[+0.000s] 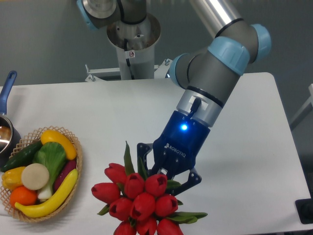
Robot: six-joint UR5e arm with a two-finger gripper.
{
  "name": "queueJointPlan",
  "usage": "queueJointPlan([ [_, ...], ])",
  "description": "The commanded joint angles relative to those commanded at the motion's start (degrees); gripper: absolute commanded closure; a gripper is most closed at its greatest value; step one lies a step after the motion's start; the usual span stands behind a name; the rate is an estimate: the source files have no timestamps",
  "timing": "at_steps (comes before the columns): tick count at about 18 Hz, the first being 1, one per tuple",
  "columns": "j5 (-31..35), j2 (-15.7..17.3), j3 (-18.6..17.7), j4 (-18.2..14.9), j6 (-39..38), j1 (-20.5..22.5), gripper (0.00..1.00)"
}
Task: Insert the flowers into the vase
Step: 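Carry the tulip bunch over toward the grey ribbed vase, then lower the tulip stems down into the grey vase opening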
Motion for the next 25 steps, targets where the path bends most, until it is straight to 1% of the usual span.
queueJointPlan([
  [3, 0.0, -0.26, -0.09, 0.09, 0.0, -0.09, 1.0],
  [10, -0.26, -0.35, -3.25, 0.44, 0.44, -0.97, 1.0],
  [15, -0.26, 0.0, -6.15, 0.44, 0.96, -1.06, 1.0],
  [18, -0.26, 0.26, -8.52, 0.44, 3.07, -0.79, 1.0],
  [22, -0.35, 0.96, -14.14, 0.44, 8.42, 0.35, 0.98],
  [25, -0.61, 1.67, -16.61, 0.44, 11.51, 0.97, 0.96],
])
